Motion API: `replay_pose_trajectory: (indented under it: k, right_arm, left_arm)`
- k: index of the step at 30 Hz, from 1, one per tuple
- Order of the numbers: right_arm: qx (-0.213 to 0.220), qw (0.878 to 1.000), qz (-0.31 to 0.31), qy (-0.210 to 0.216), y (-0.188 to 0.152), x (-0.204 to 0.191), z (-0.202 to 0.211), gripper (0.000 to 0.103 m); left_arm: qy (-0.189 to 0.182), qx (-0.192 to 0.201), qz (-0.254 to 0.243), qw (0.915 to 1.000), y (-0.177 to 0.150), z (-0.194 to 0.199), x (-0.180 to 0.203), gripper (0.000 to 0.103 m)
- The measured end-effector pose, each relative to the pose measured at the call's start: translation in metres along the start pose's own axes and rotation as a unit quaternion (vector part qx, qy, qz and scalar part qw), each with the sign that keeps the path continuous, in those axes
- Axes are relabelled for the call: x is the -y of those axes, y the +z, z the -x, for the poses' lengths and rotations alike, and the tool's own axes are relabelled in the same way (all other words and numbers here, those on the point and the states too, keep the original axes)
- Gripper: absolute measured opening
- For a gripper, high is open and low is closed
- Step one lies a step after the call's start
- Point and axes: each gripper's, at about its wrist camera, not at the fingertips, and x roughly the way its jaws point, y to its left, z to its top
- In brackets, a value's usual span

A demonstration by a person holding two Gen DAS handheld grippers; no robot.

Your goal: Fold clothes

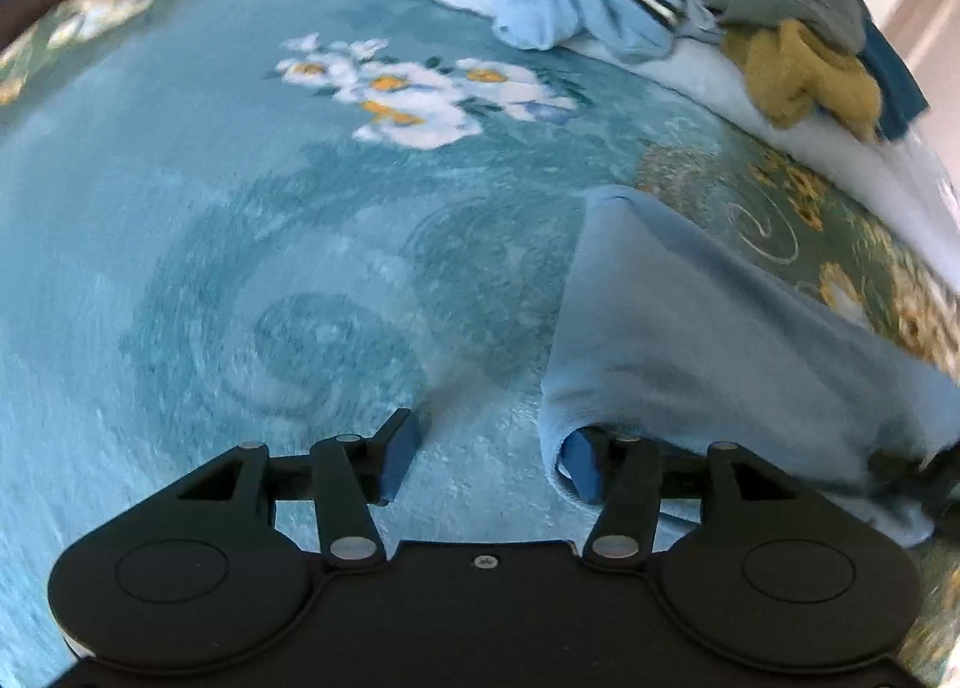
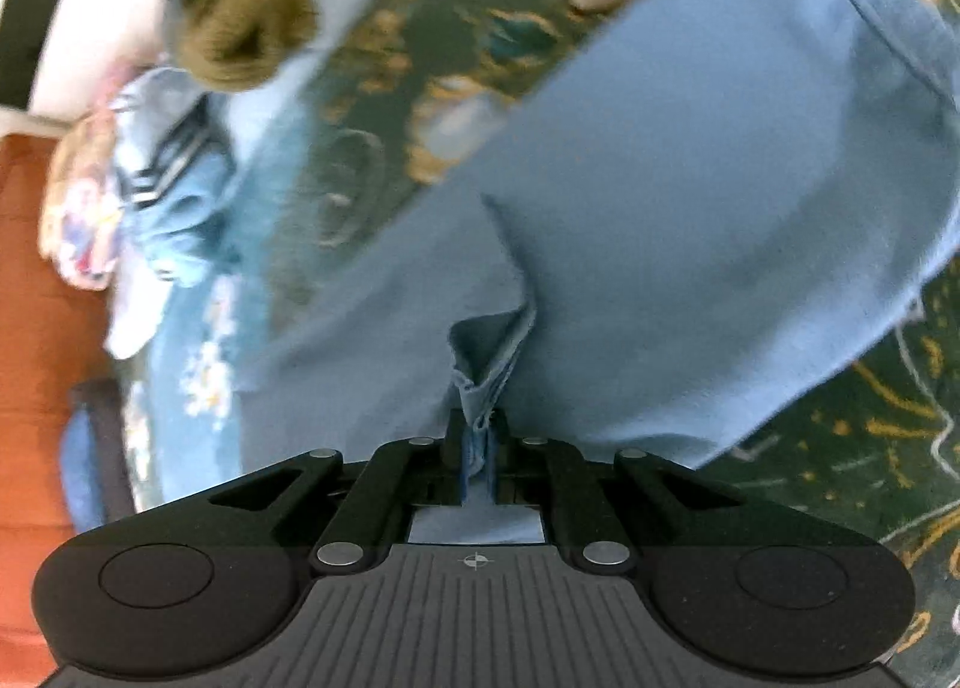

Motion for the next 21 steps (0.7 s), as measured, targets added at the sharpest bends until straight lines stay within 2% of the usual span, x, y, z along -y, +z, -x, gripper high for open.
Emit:
replay_pose_trajectory:
  k: [4,5,9,12,14,17,19,21]
  right_arm:
    - [-0.002,1.000,0.009,-0.009,-0.001,0.003,-0.005,0.004]
    - [-0.004,1.000,0.006,-0.010,0.000,0.003,-0.005,0.004]
    - [-0.019,0.999,0.039,0.018,0.000,-0.004,0.009,0.015]
    - [0.009,0.999,0.039,0.035,-0.003,0.008,0.040,0.020]
    - [0.049,0.999,0.006,0.011,-0.003,0.032,0.064,0.020]
    - [0.113,0.991,-0.068,-0.025,-0.003,0.078,0.096,0.023]
    - [0.145,0.982,-0.122,-0.028,-0.005,0.107,0.109,0.028]
    - [0.168,0.972,-0.167,-0.006,-0.005,0.129,0.114,0.036]
  left_arm:
    - [-0.016,-0.012,0.006,0.9998,0.004,0.001,-0.005,0.055]
    - [-0.027,-0.021,0.010,0.9994,0.005,0.002,-0.007,0.052]
    - [-0.080,-0.071,0.026,0.9939,0.010,0.018,-0.021,0.049]
    - [-0.092,-0.058,0.018,0.9939,0.016,0.046,-0.029,0.049]
    - [-0.086,-0.031,0.006,0.9958,0.027,0.059,-0.027,0.048]
    - [-0.106,0.013,-0.037,0.9935,0.050,0.060,-0.002,0.045]
    - [-0.139,0.010,-0.047,0.9891,0.061,0.044,0.024,0.044]
    - [-0.164,-0.001,-0.070,0.9840,0.064,0.028,0.057,0.041]
